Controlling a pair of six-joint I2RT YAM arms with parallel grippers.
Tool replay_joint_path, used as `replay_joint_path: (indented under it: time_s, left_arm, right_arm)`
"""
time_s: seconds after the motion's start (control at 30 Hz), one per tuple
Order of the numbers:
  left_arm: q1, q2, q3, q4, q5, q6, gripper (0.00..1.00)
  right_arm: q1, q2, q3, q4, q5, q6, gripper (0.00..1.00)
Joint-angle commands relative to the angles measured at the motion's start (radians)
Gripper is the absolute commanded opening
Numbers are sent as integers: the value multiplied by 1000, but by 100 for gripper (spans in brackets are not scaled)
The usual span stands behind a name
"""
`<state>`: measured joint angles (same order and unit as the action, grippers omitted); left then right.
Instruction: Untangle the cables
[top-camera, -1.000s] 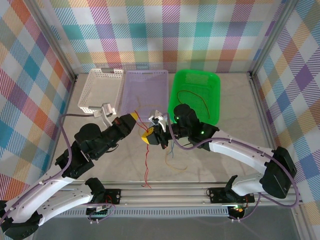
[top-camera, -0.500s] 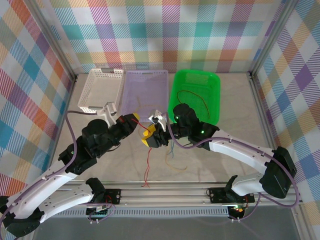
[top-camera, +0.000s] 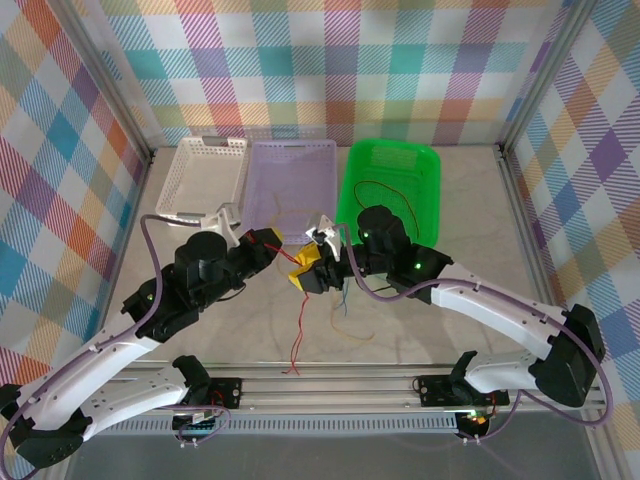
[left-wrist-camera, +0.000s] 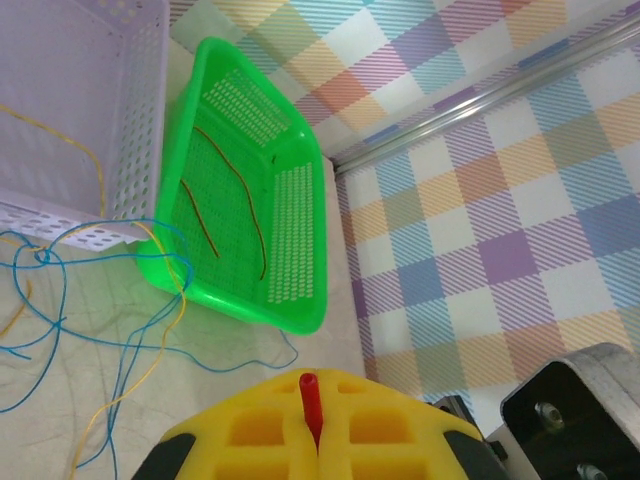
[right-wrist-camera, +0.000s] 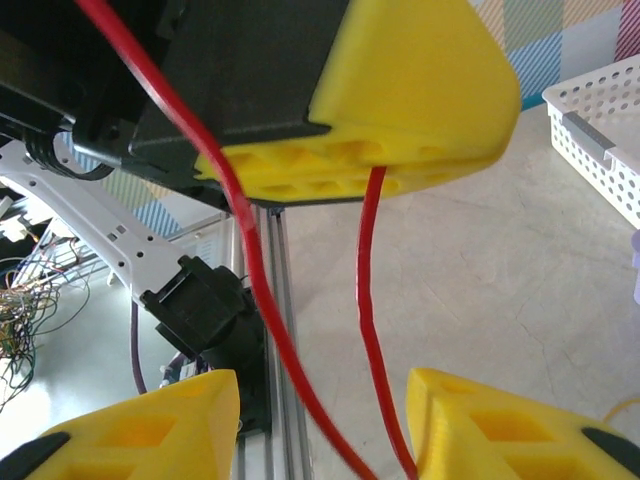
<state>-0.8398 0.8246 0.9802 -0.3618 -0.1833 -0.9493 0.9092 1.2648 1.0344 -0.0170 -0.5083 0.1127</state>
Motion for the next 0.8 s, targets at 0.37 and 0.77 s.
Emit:
replay_joint_path:
  time_s: [0.37, 0.77]
  left_arm:
    - [10, 10, 27, -52, 21, 28, 0]
    - [12, 21, 29, -58, 32, 31, 0]
  right_arm:
    - [-3, 27, 81, 41, 1, -8, 27]
    - [-3, 22, 88, 31, 4, -21, 12]
